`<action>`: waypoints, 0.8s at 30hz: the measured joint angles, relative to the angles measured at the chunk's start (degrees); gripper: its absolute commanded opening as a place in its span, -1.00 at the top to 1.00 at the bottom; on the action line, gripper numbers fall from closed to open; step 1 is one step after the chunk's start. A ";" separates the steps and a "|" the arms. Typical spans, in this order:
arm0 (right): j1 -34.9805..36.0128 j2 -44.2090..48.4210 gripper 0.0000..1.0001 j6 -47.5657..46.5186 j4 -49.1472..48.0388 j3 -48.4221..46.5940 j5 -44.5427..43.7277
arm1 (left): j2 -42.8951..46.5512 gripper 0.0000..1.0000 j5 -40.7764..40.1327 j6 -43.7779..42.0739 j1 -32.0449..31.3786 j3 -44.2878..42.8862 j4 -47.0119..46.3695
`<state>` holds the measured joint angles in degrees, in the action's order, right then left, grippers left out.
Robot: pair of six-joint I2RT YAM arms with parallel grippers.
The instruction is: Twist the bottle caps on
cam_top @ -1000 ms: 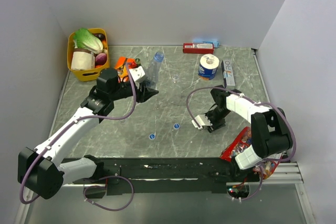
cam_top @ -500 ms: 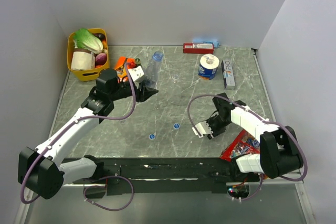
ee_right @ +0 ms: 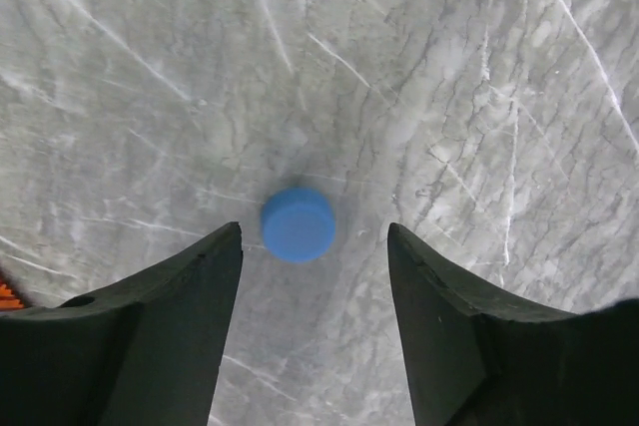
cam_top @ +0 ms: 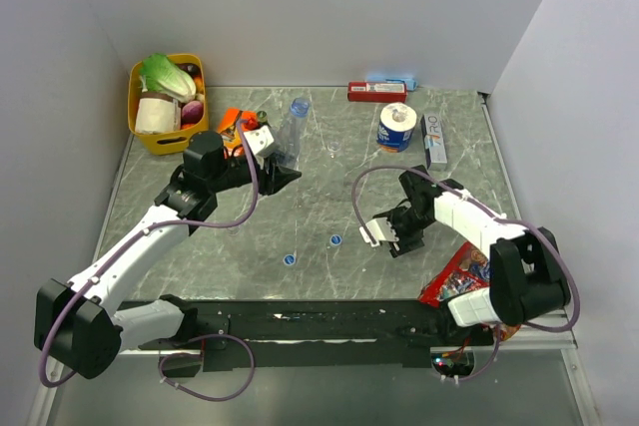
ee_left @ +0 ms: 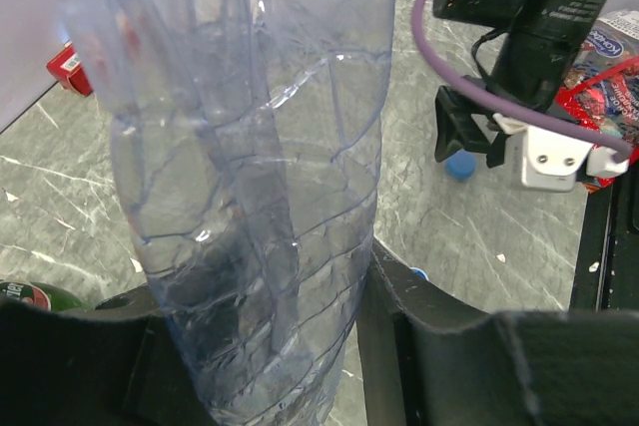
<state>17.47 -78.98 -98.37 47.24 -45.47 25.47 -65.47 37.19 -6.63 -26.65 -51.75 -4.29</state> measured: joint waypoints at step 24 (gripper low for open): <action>-0.11 -4.96 -0.11 0.81 -0.31 -0.24 -2.54 | -0.04 0.96 0.00 0.26 0.02 0.00 -0.02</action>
<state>17.37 -83.94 -97.56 46.94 -45.71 22.94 -65.52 37.19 -6.37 -26.63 -51.75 -4.32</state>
